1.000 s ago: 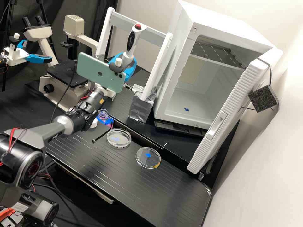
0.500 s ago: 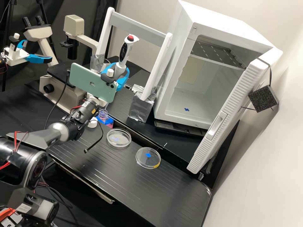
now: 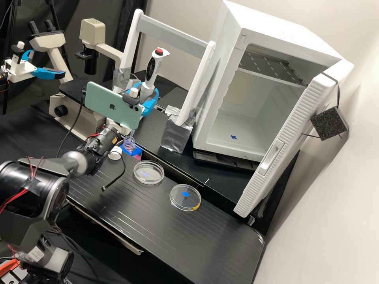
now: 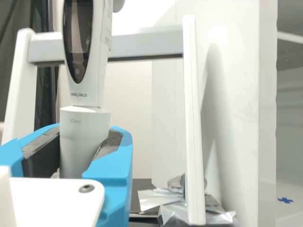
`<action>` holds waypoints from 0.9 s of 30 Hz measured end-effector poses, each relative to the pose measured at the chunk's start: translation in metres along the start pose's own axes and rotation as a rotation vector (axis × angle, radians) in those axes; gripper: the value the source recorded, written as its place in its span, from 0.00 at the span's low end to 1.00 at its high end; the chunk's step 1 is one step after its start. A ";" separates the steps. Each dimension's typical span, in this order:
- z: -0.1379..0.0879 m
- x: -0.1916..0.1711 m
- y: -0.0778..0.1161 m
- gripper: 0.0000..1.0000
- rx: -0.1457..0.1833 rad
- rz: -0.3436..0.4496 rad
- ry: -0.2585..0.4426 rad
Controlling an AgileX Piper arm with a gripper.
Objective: Use the pipette
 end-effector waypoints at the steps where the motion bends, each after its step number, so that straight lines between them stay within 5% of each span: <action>1: 0.001 0.000 -0.001 0.00 -0.001 -0.001 -0.002; 11: 0.016 -0.018 -0.025 0.00 -0.007 -0.045 -0.026; 23: 0.029 -0.024 -0.054 0.00 -0.101 -0.113 -0.104; 27: 0.035 -0.024 -0.059 0.00 -0.107 -0.128 -0.125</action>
